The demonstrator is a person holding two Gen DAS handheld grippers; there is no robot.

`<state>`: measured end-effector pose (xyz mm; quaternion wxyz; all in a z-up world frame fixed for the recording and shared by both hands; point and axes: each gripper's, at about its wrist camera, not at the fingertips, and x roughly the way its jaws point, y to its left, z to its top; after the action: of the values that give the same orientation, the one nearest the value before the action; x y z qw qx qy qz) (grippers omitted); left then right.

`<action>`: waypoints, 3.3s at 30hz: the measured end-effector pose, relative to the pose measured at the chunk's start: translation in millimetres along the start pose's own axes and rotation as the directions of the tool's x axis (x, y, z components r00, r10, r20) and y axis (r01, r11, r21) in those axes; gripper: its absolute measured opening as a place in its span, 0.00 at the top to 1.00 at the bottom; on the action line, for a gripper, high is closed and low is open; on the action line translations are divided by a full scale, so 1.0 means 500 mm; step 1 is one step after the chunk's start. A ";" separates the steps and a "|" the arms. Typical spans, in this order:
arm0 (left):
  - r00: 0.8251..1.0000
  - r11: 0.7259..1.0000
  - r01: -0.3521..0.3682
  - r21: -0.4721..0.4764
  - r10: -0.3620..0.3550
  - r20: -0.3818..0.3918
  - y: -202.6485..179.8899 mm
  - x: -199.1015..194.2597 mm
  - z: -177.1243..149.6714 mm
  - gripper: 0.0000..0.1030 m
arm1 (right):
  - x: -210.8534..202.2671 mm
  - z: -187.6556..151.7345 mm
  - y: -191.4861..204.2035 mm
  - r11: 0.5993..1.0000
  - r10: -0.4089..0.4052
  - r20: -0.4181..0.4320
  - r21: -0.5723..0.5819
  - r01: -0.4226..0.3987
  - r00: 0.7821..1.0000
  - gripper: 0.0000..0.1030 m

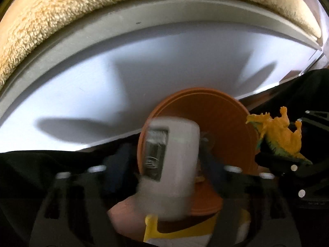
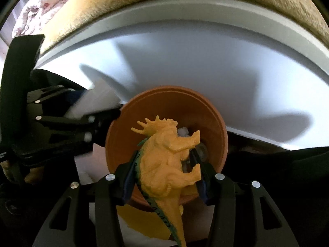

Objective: Collect trash
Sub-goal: 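Carry dinosaur and bottle over the orange bucket and open both grippers, then move both grippers back toward the white tube and toy car, then grasp the white tube with the right gripper while the left gripper grasps the red-green toy car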

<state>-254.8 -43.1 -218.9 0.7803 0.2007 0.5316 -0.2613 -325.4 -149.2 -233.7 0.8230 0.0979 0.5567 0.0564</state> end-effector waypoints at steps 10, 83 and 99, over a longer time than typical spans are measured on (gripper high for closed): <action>1.000 1.000 0.007 -0.019 -0.006 0.024 0.013 -0.016 -0.002 0.18 | -0.054 0.000 -0.017 0.999 -0.011 0.081 0.052 0.007 0.997 0.39; 0.992 0.999 0.017 0.032 -0.021 0.120 -0.063 0.025 0.722 0.10 | -0.374 0.354 -0.323 0.971 -0.049 0.558 0.222 -0.092 0.828 0.78; 0.971 1.000 0.016 -0.004 -0.014 0.237 -0.048 -0.025 0.690 0.29 | -0.331 0.337 -0.267 0.979 -0.035 0.528 0.188 -0.077 0.848 0.77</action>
<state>-23.6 -263.6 -85.8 0.8368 0.1616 0.4369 -0.2877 -233.3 -329.1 -52.9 0.9294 0.1986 0.3104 -0.0205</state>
